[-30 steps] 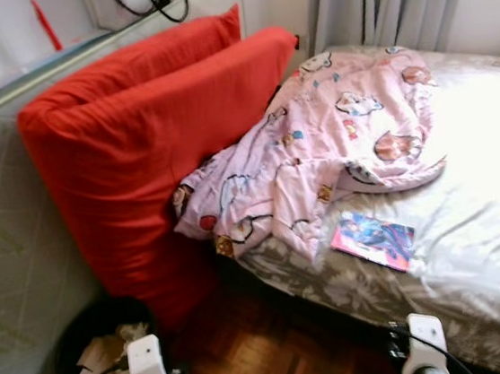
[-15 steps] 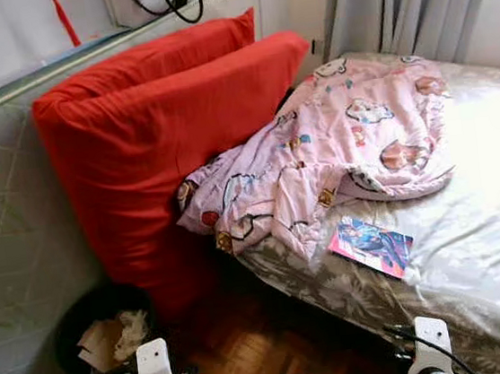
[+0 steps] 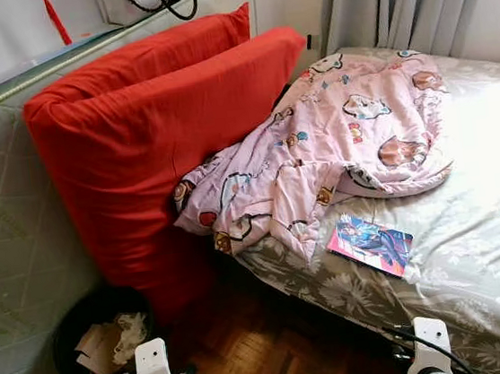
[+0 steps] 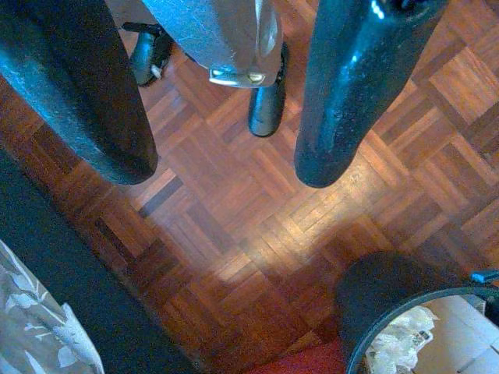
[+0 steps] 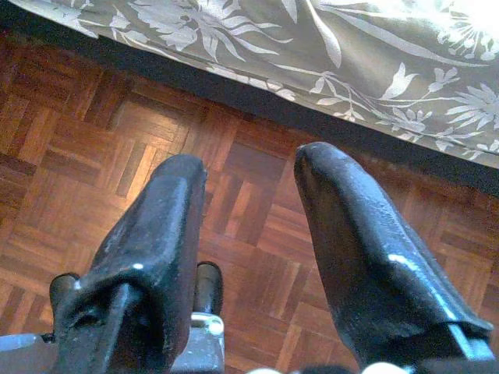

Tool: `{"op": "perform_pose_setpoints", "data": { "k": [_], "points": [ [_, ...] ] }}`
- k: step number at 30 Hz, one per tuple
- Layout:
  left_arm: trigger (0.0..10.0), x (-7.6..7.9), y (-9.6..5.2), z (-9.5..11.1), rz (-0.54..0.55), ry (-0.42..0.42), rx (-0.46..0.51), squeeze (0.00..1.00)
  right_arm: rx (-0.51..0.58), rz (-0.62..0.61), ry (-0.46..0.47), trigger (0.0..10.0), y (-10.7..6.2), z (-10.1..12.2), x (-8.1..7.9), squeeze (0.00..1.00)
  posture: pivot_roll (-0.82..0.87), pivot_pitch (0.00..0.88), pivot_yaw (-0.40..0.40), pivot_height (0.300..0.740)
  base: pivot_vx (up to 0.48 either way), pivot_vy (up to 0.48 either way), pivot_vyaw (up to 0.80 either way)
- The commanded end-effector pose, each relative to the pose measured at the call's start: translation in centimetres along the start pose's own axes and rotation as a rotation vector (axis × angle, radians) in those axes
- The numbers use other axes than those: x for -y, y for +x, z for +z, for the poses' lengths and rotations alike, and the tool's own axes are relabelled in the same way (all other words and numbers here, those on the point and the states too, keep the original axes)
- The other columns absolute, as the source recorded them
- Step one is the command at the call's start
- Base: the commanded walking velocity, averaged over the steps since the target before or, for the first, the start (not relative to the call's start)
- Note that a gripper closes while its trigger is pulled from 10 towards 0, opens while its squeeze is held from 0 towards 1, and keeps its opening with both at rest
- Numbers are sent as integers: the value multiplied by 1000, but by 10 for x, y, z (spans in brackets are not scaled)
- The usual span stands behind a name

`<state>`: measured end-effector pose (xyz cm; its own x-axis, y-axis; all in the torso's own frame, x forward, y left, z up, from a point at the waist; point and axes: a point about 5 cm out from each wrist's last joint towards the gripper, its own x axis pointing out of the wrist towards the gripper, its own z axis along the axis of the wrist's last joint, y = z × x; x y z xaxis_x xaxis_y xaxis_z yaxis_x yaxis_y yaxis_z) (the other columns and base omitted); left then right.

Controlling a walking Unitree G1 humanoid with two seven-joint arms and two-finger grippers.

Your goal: Clean up the room

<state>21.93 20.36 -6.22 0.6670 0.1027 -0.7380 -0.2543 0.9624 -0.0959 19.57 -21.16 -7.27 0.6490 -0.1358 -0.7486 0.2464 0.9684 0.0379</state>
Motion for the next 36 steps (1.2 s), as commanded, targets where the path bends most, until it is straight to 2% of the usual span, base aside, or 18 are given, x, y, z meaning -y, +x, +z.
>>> {"op": "perform_pose_setpoints", "data": {
  "k": [1,36],
  "points": [
    [10000,-8,-9,-36,-63,290,-139,0,-19,133,34,10000,11,48,-26,0,79,0,7,740,0,0,0],
    [10000,-8,-9,-37,-64,289,-140,0,-23,129,22,10000,11,47,-26,0,81,0,6,740,0,0,0]
  ]
}}
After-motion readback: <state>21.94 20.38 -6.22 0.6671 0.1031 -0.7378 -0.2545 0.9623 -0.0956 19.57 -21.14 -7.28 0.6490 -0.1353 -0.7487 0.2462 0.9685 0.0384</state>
